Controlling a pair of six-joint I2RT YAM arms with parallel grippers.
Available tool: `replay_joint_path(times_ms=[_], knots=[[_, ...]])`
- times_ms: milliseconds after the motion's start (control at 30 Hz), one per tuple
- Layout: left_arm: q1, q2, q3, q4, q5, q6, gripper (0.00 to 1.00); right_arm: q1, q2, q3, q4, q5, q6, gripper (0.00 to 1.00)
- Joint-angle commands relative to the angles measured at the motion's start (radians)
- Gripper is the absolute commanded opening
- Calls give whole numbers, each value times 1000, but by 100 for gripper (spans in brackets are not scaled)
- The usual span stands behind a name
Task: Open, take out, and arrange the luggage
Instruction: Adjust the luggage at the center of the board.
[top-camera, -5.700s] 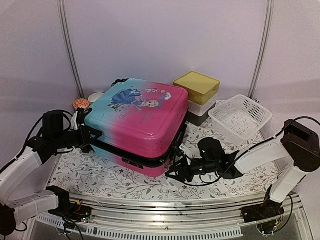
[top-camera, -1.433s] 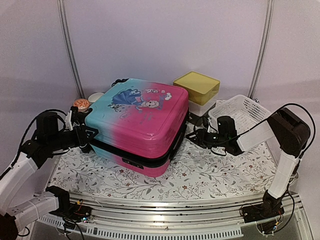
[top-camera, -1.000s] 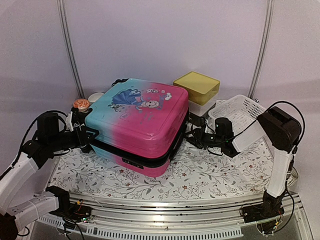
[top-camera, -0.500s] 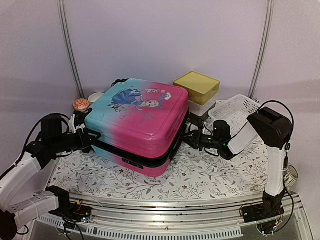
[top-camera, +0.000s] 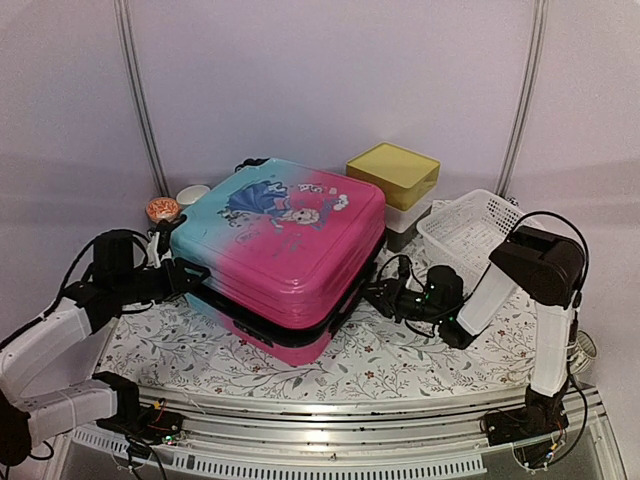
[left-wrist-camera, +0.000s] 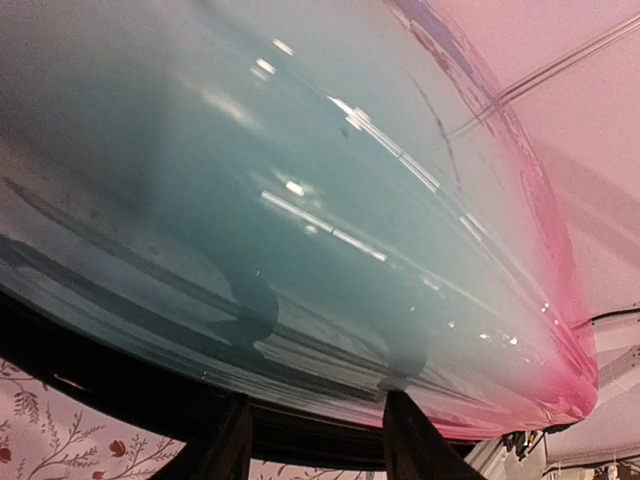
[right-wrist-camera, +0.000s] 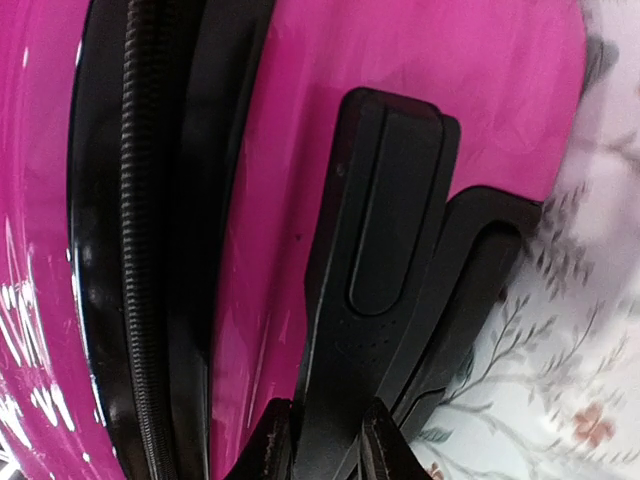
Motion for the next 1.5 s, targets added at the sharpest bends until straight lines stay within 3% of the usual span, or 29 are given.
replay_joint_path(times_ms=[0, 200, 333, 467, 733, 833, 1100, 1167, 1267, 1367, 1467], knots=[[16, 80, -6, 140, 3, -17, 47, 212, -40, -34, 87, 20, -28, 12], [45, 220, 60, 245, -12, -20, 47, 355, -50, -17, 113, 98, -25, 13], [64, 260, 96, 277, -38, -32, 47, 375, -170, -27, -49, 164, -120, 36], [76, 219, 70, 283, -81, -51, 50, 377, -240, -87, -81, 243, -164, 53], [81, 36, -2, 178, -129, -28, 54, 361, -330, -175, -138, 312, -225, 55], [81, -48, -8, 108, -129, -9, 54, 317, -410, -201, -237, 324, -294, 55], [81, -201, -29, -23, -84, 5, 54, 50, -689, -223, -516, 257, -477, 56], [80, -212, -38, -31, -56, 1, 54, -8, -723, -182, -579, 218, -524, 64], [81, -213, -48, -32, -5, -3, 55, -85, -733, -84, -691, 143, -613, 85], [80, -205, -58, -19, 34, -14, 56, -148, -704, 22, -781, 76, -668, 97], [81, -198, -71, 4, 64, -30, 57, -208, -660, 92, -799, 17, -680, 99]])
